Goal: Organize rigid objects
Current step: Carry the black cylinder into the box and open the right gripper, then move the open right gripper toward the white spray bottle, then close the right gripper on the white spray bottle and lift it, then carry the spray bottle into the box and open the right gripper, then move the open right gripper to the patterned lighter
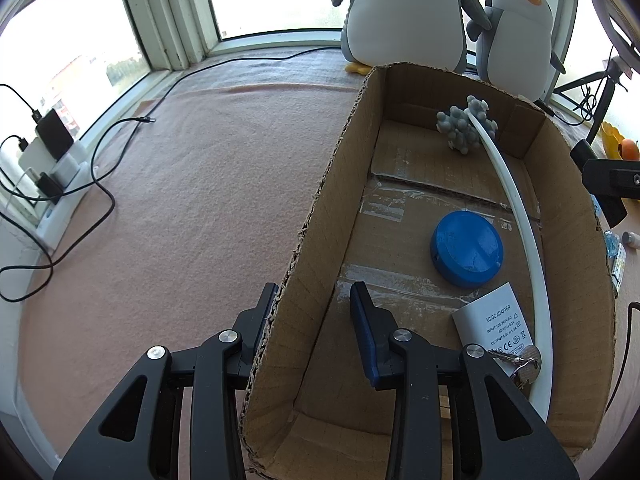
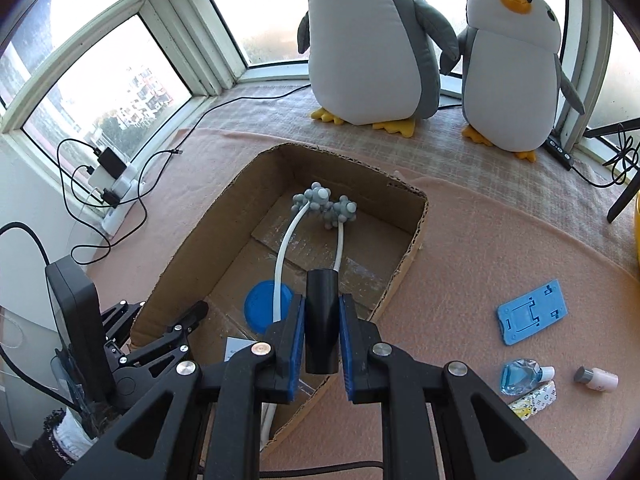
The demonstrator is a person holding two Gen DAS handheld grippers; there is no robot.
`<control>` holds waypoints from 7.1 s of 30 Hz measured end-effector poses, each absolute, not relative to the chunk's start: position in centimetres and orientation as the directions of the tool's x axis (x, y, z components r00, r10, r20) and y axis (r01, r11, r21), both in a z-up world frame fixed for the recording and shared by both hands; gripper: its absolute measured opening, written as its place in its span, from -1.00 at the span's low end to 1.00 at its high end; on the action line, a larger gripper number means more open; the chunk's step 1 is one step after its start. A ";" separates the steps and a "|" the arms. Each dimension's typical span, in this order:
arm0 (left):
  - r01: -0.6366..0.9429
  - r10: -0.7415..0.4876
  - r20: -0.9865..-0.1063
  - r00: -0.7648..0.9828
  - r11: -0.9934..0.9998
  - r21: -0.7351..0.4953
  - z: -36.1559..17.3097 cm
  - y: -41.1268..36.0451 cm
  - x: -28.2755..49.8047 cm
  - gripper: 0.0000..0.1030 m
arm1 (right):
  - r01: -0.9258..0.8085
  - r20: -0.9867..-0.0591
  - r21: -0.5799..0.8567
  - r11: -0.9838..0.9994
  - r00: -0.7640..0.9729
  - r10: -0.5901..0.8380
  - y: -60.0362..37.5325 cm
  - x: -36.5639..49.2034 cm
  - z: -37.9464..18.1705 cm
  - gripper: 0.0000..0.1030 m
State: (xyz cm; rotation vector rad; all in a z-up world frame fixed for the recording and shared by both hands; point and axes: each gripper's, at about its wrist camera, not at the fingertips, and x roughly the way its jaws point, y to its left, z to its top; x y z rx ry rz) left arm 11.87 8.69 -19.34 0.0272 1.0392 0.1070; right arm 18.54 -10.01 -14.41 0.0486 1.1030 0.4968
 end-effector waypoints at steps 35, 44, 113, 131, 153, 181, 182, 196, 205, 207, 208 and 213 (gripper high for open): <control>-0.044 0.094 -0.863 0.496 0.996 0.083 -19.4 8.8 11.9 -0.32 | -0.283 -0.806 0.260 0.923 0.462 0.369 -14.6 12.7 -7.9 -0.60; -0.004 0.097 -0.871 0.481 0.994 0.109 -19.3 8.4 11.8 -0.32 | -0.145 -0.774 0.220 0.965 0.577 0.263 -21.5 6.9 -2.2 -0.31; -0.077 0.147 -0.869 0.471 0.989 0.126 -19.4 8.2 12.0 -0.32 | -0.278 -0.948 -0.011 0.960 0.309 0.079 -33.9 19.1 -21.8 -0.64; -0.077 0.141 -0.868 0.477 0.990 0.119 -19.3 8.3 11.8 -0.32 | -0.230 -0.921 -0.019 0.973 0.383 0.073 -29.8 15.8 -18.6 -0.65; -0.080 0.143 -0.857 0.494 0.990 0.119 -19.4 8.4 11.4 -0.32 | -0.464 -0.841 0.095 0.881 0.435 0.321 -16.1 12.7 -12.0 -0.65; -0.075 0.128 -0.853 0.507 0.992 0.104 -19.5 8.7 11.2 -0.32 | -0.545 -0.838 0.192 0.816 0.342 0.425 -5.1 13.2 -14.1 -0.65; -0.076 0.128 -0.852 0.507 0.992 0.104 -19.5 8.7 11.2 -0.32 | -0.548 -0.839 0.192 0.815 0.340 0.426 -5.0 13.2 -14.2 -0.65; -0.081 0.127 -0.852 0.508 0.992 0.100 -19.5 8.7 11.3 -0.32 | -0.565 -0.823 0.156 0.810 0.380 0.423 -4.9 12.3 -13.4 -0.09; -0.081 0.127 -0.852 0.508 0.992 0.099 -19.6 8.7 11.3 -0.32 | -0.512 -0.811 0.181 0.840 0.406 0.422 -7.7 12.5 -12.8 -0.09; -0.080 0.125 -0.852 0.509 0.992 0.098 -19.6 8.6 11.2 -0.32 | -0.492 -0.807 0.197 0.848 0.410 0.425 -9.0 12.7 -12.8 -0.09; -0.080 0.126 -0.852 0.509 0.992 0.098 -19.6 8.6 11.2 -0.32 | -0.479 -0.807 0.203 0.854 0.412 0.423 -9.8 12.8 -12.8 -0.09; -0.083 0.125 -0.852 0.509 0.992 0.096 -19.6 8.6 11.2 -0.32 | -0.381 -0.809 0.231 0.896 0.436 0.394 -14.5 12.9 -13.3 -0.09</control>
